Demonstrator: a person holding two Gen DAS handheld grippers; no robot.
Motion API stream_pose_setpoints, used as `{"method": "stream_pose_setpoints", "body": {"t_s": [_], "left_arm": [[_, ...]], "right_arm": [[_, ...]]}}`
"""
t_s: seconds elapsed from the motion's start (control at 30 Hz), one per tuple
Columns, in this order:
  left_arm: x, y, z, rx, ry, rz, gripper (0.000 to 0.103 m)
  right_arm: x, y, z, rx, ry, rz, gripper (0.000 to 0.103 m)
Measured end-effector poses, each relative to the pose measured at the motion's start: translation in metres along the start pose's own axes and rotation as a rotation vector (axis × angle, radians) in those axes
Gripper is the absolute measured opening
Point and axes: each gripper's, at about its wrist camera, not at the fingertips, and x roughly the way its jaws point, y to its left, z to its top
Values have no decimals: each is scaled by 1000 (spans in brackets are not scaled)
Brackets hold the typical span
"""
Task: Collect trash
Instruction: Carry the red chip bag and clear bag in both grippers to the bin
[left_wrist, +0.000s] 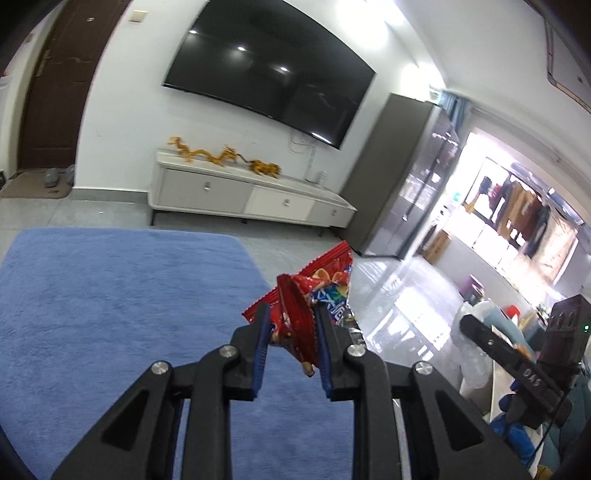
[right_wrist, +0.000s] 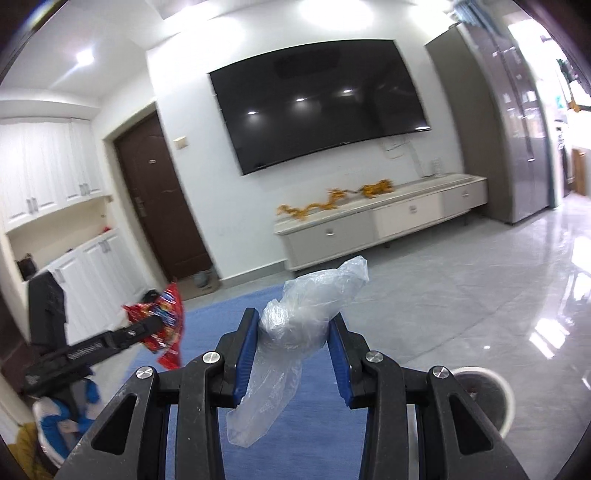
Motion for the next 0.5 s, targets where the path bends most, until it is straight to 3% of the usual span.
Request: {"method": "stream_pose_setpoints", "body": {"t_s": [0.23,0.5], "left_arm": [[68,-64,-5,71,112,-72,22],[175,-136,-32,158,267,-132,22]], "right_arm": [[3,-67,-13,27,24,-185,35],[27,-157,-42,160,99,-273,36]]}}
